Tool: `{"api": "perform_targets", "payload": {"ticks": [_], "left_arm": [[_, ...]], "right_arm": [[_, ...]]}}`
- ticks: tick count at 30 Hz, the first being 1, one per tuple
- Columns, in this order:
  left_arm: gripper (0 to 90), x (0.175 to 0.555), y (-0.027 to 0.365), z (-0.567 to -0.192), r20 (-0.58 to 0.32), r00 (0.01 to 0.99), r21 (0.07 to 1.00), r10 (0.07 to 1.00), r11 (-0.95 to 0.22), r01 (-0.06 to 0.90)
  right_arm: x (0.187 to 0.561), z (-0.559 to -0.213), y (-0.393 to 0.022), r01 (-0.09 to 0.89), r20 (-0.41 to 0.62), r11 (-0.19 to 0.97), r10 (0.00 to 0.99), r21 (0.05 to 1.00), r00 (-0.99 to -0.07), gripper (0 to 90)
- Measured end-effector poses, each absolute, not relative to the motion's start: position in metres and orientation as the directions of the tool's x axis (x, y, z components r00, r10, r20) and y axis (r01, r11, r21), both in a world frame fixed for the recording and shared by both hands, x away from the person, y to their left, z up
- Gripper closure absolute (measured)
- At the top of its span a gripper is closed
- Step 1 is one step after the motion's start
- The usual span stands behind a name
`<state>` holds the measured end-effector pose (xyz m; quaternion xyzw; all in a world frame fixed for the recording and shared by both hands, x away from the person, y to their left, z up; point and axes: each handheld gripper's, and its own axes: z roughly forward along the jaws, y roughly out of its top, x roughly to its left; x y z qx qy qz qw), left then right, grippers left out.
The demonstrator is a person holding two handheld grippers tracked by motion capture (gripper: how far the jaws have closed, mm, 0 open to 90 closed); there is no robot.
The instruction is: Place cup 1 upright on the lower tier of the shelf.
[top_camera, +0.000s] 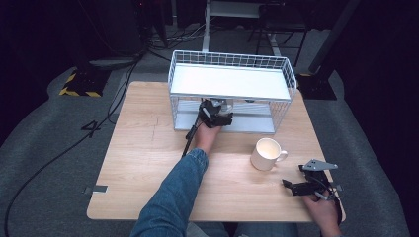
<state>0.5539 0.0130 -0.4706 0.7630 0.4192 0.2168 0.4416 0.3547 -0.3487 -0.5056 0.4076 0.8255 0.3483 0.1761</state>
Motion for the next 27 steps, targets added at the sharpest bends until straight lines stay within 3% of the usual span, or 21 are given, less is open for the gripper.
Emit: {"api": "perform_targets", "payload": {"ticks": [15, 27], "left_arm": [[0.3, 0.526, 0.026, -0.461, -0.06, 0.577, 0.871, 0.815, -0.24, 0.429], [0.0, 0.492, 0.055, -0.447, -0.08, 0.602, 0.884, 0.795, -0.223, 0.411]], "right_arm": [[0.355, -0.505, -0.348, 0.552, -0.008, 0.426, 0.797, 0.717, -0.604, 4.2], [0.355, -0.505, -0.348, 0.552, -0.007, 0.425, 0.797, 0.717, -0.604, 4.2]]}}
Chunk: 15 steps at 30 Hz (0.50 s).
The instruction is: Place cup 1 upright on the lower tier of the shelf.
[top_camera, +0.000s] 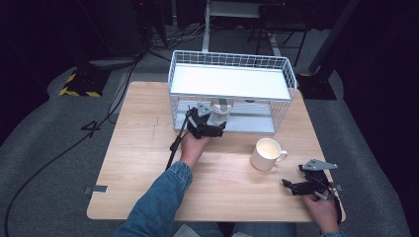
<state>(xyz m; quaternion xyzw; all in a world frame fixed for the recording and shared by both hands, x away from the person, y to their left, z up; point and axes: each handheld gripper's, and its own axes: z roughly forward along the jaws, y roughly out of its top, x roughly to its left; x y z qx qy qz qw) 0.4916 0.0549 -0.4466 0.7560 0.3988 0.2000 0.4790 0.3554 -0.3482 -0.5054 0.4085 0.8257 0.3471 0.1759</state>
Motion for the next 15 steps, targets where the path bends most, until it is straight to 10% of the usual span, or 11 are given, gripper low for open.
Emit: {"api": "perform_targets", "payload": {"ticks": [15], "left_arm": [[0.0, 0.455, 0.076, -0.428, -0.078, 0.631, 0.89, 0.772, -0.231, 0.392]], "right_arm": [[0.355, -0.505, -0.348, 0.552, -0.007, 0.425, 0.797, 0.717, -0.604, 4.2]]}}
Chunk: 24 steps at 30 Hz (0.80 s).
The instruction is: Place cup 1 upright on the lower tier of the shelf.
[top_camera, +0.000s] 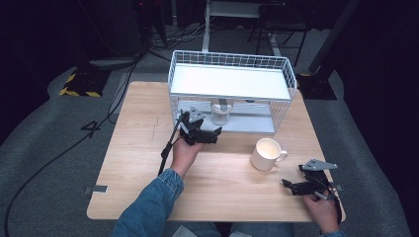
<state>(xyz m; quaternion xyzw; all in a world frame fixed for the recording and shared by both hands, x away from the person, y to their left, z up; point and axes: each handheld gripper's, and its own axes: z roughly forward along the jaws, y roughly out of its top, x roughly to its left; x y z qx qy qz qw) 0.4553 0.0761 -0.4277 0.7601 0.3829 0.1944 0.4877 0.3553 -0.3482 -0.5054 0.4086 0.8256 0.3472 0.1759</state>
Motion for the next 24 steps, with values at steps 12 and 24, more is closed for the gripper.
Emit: {"api": "perform_targets", "payload": {"ticks": [12, 24], "left_arm": [[0.2, 0.417, 0.111, -0.419, -0.069, 0.623, 0.893, 0.779, -0.23, 0.386], [0.2, 0.368, 0.138, -0.42, -0.071, 0.628, 0.89, 0.775, -0.235, 0.39]], "right_arm": [[0.356, -0.505, -0.348, 0.554, -0.005, 0.423, 0.798, 0.717, -0.603, 4.3], [0.355, -0.505, -0.348, 0.541, -0.002, 0.425, 0.788, 0.726, -0.616, 9.3]]}}
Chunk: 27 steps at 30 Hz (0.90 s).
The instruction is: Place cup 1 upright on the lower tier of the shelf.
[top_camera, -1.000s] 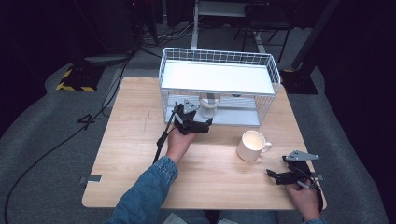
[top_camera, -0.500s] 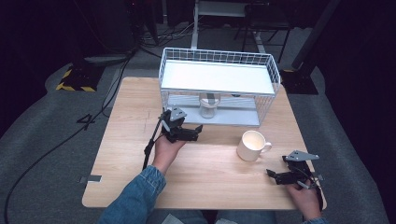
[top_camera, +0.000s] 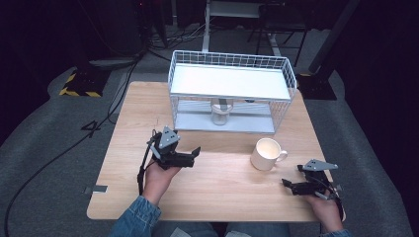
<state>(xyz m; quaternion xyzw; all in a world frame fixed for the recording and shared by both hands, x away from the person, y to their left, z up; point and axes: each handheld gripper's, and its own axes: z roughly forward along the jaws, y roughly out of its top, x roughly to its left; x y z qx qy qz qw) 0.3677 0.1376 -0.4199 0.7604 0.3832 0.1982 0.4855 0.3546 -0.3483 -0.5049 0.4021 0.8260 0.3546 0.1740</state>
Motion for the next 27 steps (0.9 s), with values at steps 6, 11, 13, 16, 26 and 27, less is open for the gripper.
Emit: {"api": "perform_targets", "payload": {"ticks": [6, 11, 13, 16, 26, 27], "left_arm": [[4.3, 0.352, 0.142, -0.425, -0.094, 0.648, 0.876, 0.756, -0.247, 0.415], [3.9, 0.345, 0.144, -0.428, -0.059, 0.651, 0.867, 0.756, -0.285, 0.409], [3.1, 0.343, 0.144, -0.428, -0.063, 0.654, 0.863, 0.754, -0.288, 0.416], [3.1, 0.337, 0.148, -0.431, -0.049, 0.66, 0.861, 0.75, -0.304, 0.409], [3.0, 0.329, 0.159, -0.449, -0.038, 0.652, 0.833, 0.757, -0.336, 0.439], [3.1, 0.327, 0.159, -0.452, -0.056, 0.644, 0.831, 0.763, -0.322, 0.453]], "right_arm": [[0.355, -0.505, -0.348, 0.544, -0.001, 0.422, 0.791, 0.726, -0.612, 9.2], [0.355, -0.505, -0.347, 0.547, -0.002, 0.416, 0.797, 0.726, -0.604, 9.2], [0.355, -0.505, -0.347, 0.549, -0.002, 0.415, 0.799, 0.725, -0.602, 9.2], [0.355, -0.505, -0.346, 0.552, -0.002, 0.41, 0.804, 0.726, -0.595, 9.2], [0.355, -0.505, -0.346, 0.553, 0.001, 0.407, 0.805, 0.727, -0.593, 9.1], [0.355, -0.505, -0.346, 0.553, 0.0, 0.407, 0.805, 0.727, -0.593, 9.1]]}}
